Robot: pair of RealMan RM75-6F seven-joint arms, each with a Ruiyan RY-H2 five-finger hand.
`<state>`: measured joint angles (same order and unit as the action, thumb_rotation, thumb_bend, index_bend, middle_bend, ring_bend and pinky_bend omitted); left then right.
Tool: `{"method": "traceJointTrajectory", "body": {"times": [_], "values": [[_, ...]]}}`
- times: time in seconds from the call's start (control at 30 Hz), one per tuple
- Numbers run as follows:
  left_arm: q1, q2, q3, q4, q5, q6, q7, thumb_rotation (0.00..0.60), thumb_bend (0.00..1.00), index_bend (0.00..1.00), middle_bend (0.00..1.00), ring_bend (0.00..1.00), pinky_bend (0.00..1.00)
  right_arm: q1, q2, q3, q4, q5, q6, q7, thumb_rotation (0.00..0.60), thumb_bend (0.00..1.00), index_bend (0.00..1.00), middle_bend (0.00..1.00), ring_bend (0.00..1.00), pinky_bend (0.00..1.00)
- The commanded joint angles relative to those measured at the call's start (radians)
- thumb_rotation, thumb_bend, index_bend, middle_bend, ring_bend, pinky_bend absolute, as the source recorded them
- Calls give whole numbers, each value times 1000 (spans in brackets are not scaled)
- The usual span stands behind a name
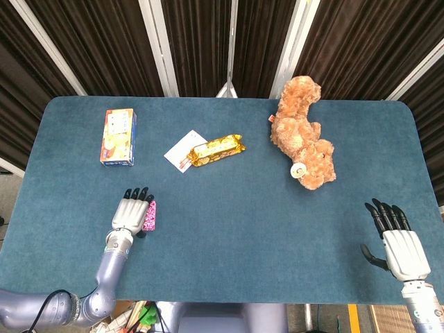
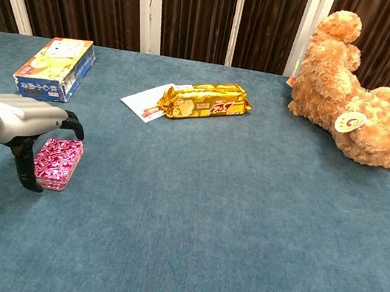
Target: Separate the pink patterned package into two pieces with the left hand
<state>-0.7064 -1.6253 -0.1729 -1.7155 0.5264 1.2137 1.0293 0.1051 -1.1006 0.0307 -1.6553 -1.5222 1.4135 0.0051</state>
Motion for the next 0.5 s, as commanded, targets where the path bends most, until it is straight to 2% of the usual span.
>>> {"method": "traceJointTrajectory", "body": {"times": [0.03,0.13,0.23,0.5], "values": [[-8,-8,2,15,-6,-6,-10,600,330,275,0,0,18,0,0,1,0,1,1,2,600,363,0,0,0,49],[-14,-19,8,31,4,1,-20,600,438,414,0,0,46,-1,0,1,-1,3,1,8,600,363,0,0,0,49],[-10,-27,9,42,30,8,-53,600,484,502,0,0,57,-1,1,1,1,0,3,14,600,363,0,0,0,49],[12,22,29,-5,127,26,-133,600,493,531,0,0,57,-1,2,0,0,0,2,20,600,362,0,0,0,49]]}}
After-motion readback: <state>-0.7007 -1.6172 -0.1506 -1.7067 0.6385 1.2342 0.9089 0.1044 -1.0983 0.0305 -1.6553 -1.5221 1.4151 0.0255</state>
